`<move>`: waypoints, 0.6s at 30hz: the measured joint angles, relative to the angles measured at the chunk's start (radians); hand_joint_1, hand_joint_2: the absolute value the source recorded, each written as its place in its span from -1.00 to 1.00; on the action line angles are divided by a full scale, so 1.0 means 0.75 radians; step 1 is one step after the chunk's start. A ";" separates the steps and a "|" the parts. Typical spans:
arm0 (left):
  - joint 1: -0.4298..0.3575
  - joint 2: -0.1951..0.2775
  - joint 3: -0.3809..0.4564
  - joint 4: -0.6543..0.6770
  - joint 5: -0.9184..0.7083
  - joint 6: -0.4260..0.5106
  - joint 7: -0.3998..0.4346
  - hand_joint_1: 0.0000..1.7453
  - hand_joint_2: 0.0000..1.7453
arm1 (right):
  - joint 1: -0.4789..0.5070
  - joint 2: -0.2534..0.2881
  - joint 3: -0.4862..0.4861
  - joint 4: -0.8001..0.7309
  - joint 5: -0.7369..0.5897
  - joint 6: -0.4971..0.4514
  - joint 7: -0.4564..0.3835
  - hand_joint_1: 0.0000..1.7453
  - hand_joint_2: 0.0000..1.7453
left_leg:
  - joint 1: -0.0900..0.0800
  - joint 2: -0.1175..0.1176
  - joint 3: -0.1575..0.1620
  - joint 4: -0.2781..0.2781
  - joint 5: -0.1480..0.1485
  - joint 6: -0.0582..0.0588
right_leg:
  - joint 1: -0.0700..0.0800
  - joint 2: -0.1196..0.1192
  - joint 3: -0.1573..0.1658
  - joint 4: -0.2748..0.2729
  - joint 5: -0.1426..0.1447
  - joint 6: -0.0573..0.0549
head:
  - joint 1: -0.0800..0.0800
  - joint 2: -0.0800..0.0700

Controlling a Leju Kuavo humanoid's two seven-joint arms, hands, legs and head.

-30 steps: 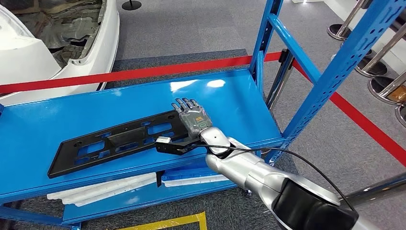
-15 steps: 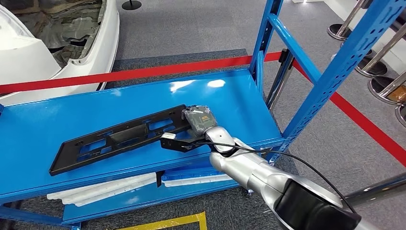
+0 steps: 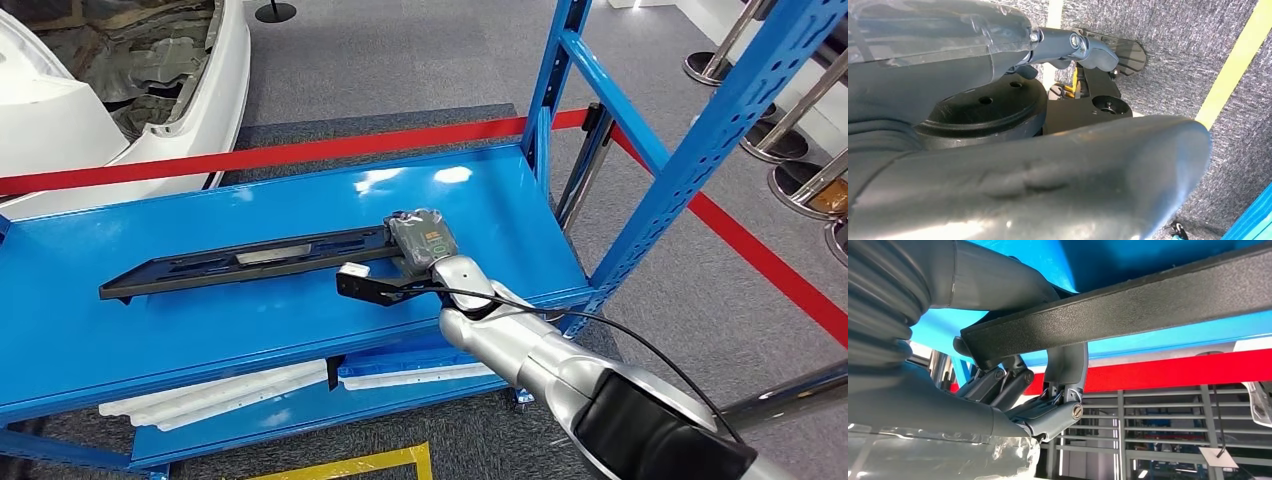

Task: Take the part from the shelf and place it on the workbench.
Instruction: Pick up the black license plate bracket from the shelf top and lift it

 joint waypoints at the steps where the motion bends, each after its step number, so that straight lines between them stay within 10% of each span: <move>1: 0.000 0.000 0.000 0.000 0.001 0.000 -0.001 -1.00 -1.00 | 0.000 0.000 -0.002 0.000 -0.001 0.000 0.002 1.00 1.00 | 0.000 0.000 0.000 0.000 0.000 0.000 | 0.000 0.000 0.000 0.000 0.000 0.000 | 0.000 0.000; 10: 0.018 0.000 0.000 0.001 0.012 -0.015 -0.008 -1.00 -1.00 | 0.006 -0.008 -0.027 -0.018 -0.044 -0.027 0.007 1.00 1.00 | 0.000 0.000 0.000 0.000 0.000 0.000 | 0.000 0.000 0.000 0.000 0.000 0.000 | 0.000 0.000; 18: 0.036 0.000 0.000 0.010 0.028 -0.023 -0.045 -1.00 -1.00 | 0.110 -0.072 -0.190 -0.263 -0.486 -0.202 -0.128 1.00 1.00 | 0.000 0.000 -0.001 0.001 0.000 0.000 | -0.001 0.000 -0.001 0.000 0.000 0.000 | 0.000 0.000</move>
